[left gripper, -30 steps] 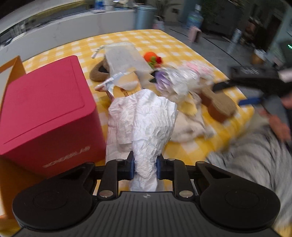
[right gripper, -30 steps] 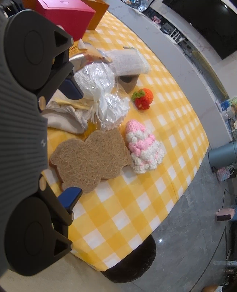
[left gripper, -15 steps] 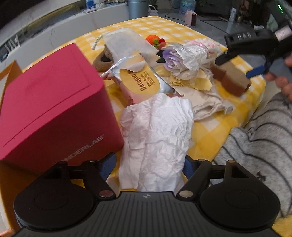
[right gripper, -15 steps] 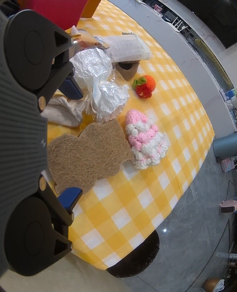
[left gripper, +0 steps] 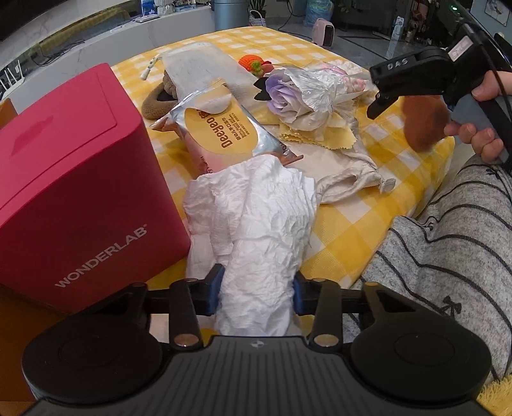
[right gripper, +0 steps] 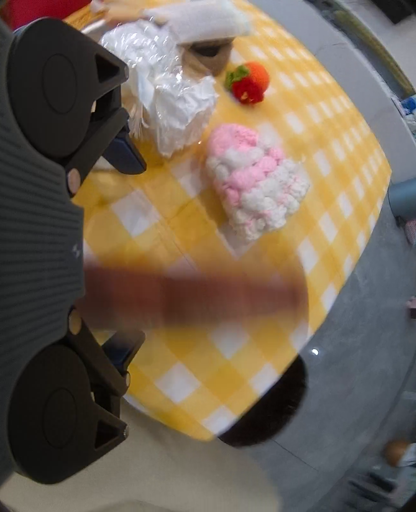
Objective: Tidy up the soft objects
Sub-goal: 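Grasp the brown bear sponge with the right tool while the left tool holds the white cloth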
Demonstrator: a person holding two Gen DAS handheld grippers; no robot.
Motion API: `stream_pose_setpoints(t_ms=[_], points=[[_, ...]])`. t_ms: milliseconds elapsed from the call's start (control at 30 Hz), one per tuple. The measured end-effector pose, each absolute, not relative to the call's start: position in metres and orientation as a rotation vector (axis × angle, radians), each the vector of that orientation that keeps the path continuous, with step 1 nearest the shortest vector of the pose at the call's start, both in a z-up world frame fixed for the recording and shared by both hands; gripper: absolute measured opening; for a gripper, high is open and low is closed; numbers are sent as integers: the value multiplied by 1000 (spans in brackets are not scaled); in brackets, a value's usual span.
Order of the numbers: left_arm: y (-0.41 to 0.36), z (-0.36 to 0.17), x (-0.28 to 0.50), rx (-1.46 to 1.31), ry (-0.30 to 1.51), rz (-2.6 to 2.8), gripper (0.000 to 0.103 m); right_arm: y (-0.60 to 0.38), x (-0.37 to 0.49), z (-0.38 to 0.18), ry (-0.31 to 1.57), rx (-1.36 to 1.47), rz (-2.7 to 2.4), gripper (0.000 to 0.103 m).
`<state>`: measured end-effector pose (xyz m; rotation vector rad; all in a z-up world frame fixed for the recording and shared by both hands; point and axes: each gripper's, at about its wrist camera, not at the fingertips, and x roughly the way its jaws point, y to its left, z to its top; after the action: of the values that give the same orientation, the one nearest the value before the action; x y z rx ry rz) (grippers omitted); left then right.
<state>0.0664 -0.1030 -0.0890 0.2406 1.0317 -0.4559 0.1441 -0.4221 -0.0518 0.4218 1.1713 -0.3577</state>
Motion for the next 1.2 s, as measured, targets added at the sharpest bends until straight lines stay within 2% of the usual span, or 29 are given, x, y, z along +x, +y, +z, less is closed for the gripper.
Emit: stream_pose_setpoints(t_ms=[133,200,233,267,333,433,533,833,900,933,967,1000,1067,1200], points=[[-102,-89,65,234,1026,-460,44,-418,145,-53,1170,435,-278,98],[-102,-89,65,228,1029,-457,44,-414,146,-52,1173,410,-285,75],[-102,-89,66,225,1030,-455,42,-413,143,-50,1161,399,-292,55],[-101,-89,66,225,1028,-455,41,-413,140,-46,1144,404,-291,48],[-99,-88,64,225,1022,-461,38,-415,133,-42,1107,435,-255,47],[-98,-88,64,222,1019,-465,38,-419,134,-45,1112,489,-206,19],[-99,-88,64,225,1019,-463,38,-415,133,-41,1094,469,-201,16],[-101,-87,61,250,1005,-456,32,-412,123,-29,1057,438,-203,21],[-103,-86,62,258,1011,-455,31,-410,117,-20,1019,425,-170,42],[-103,-86,63,256,1014,-454,31,-410,111,-11,976,416,-132,57],[-103,-86,64,252,1018,-453,31,-411,105,0,927,381,-121,65],[-102,-86,64,247,1020,-452,31,-414,99,12,885,329,-149,68],[-102,-86,64,242,1021,-451,31,-422,94,30,832,177,-231,88],[-102,-86,64,245,1021,-456,30,-450,101,40,831,-92,-126,92]])
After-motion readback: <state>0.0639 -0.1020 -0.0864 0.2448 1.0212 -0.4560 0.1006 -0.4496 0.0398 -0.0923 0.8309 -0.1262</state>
